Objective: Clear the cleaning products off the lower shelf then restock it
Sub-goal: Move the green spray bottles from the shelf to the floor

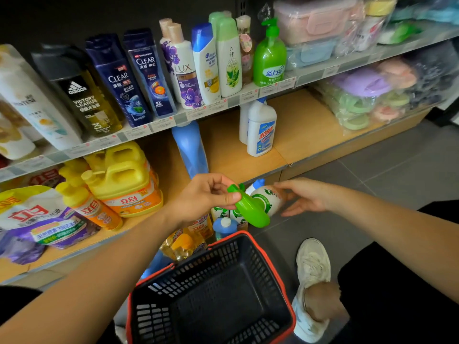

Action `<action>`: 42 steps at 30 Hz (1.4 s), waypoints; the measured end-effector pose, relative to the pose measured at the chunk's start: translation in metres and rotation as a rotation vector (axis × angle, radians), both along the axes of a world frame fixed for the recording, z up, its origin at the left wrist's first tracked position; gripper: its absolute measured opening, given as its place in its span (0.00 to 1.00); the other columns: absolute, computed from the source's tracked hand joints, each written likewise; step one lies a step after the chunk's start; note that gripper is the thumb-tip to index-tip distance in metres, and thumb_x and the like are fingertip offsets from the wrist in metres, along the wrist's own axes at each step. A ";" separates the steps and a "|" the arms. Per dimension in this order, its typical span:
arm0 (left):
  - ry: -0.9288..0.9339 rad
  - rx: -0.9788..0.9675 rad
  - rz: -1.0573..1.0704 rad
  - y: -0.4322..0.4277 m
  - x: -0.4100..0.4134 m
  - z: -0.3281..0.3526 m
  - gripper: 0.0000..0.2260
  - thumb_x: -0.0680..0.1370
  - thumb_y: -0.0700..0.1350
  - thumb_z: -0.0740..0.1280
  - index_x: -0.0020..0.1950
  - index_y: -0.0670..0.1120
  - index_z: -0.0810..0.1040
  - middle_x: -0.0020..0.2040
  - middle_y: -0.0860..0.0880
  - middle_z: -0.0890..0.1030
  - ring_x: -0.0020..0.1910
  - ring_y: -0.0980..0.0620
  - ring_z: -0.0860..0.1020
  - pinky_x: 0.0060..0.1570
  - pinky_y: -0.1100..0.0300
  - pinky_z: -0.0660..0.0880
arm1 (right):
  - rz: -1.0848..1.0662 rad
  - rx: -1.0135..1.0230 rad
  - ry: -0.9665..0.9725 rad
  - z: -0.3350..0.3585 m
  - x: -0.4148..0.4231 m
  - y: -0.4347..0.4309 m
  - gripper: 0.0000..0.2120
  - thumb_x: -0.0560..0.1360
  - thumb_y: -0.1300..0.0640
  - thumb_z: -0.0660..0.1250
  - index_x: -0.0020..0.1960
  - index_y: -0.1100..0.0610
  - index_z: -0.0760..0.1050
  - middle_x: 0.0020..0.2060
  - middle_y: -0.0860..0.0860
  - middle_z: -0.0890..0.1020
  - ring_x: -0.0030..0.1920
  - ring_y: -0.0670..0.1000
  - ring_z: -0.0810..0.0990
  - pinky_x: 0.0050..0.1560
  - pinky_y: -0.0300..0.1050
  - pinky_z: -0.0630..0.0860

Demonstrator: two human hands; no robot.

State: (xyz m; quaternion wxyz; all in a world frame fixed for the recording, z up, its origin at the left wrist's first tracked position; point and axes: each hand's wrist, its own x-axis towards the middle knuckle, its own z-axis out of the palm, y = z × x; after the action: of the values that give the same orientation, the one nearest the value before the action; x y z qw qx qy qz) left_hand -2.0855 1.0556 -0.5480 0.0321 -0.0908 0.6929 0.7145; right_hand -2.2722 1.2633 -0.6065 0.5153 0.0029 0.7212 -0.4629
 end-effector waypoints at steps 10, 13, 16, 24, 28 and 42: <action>-0.192 -0.123 0.030 0.030 -0.024 -0.031 0.12 0.78 0.37 0.70 0.56 0.30 0.77 0.51 0.27 0.82 0.38 0.48 0.83 0.41 0.62 0.83 | 0.613 -0.120 0.358 0.038 0.037 0.005 0.17 0.70 0.49 0.78 0.56 0.52 0.80 0.43 0.53 0.83 0.44 0.49 0.85 0.44 0.47 0.83; -0.199 -0.063 0.063 0.032 -0.028 -0.037 0.04 0.79 0.37 0.68 0.52 0.36 0.79 0.48 0.33 0.83 0.37 0.50 0.84 0.41 0.62 0.83 | 0.656 -0.099 0.719 0.027 0.052 0.003 0.19 0.64 0.50 0.82 0.49 0.55 0.79 0.42 0.55 0.80 0.39 0.49 0.79 0.39 0.51 0.77; -0.208 0.021 0.086 0.027 -0.032 -0.041 0.06 0.81 0.37 0.66 0.57 0.38 0.79 0.46 0.39 0.84 0.39 0.52 0.85 0.41 0.64 0.82 | 0.550 -0.107 0.915 0.020 0.053 0.000 0.17 0.64 0.54 0.82 0.48 0.58 0.80 0.42 0.55 0.78 0.42 0.54 0.78 0.44 0.53 0.75; -0.259 -0.282 0.101 -0.010 -0.025 -0.062 0.08 0.81 0.43 0.69 0.58 0.42 0.83 0.52 0.40 0.86 0.45 0.50 0.82 0.43 0.61 0.80 | 0.714 0.159 0.815 -0.011 0.022 -0.026 0.10 0.69 0.59 0.75 0.45 0.65 0.80 0.39 0.58 0.79 0.41 0.58 0.78 0.39 0.48 0.69; -0.267 -0.613 0.098 -0.028 -0.011 -0.081 0.07 0.79 0.42 0.71 0.55 0.41 0.84 0.49 0.43 0.85 0.49 0.47 0.82 0.53 0.50 0.79 | 0.956 0.272 0.839 -0.036 0.014 -0.034 0.10 0.71 0.59 0.73 0.53 0.54 0.82 0.46 0.53 0.82 0.49 0.55 0.80 0.41 0.43 0.69; -0.332 -1.048 0.177 -0.041 -0.034 -0.143 0.29 0.77 0.60 0.69 0.76 0.53 0.69 0.78 0.47 0.66 0.77 0.42 0.61 0.73 0.45 0.64 | 1.143 0.345 1.055 -0.080 0.009 -0.035 0.16 0.76 0.54 0.70 0.63 0.48 0.77 0.57 0.54 0.82 0.58 0.60 0.80 0.53 0.54 0.79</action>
State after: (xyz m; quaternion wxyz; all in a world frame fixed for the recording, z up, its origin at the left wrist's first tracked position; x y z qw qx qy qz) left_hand -2.1197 1.0146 -0.6914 0.0313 -0.2636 0.9310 0.2505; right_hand -2.2630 1.2284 -0.6868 0.2560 -0.5074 0.8212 0.0510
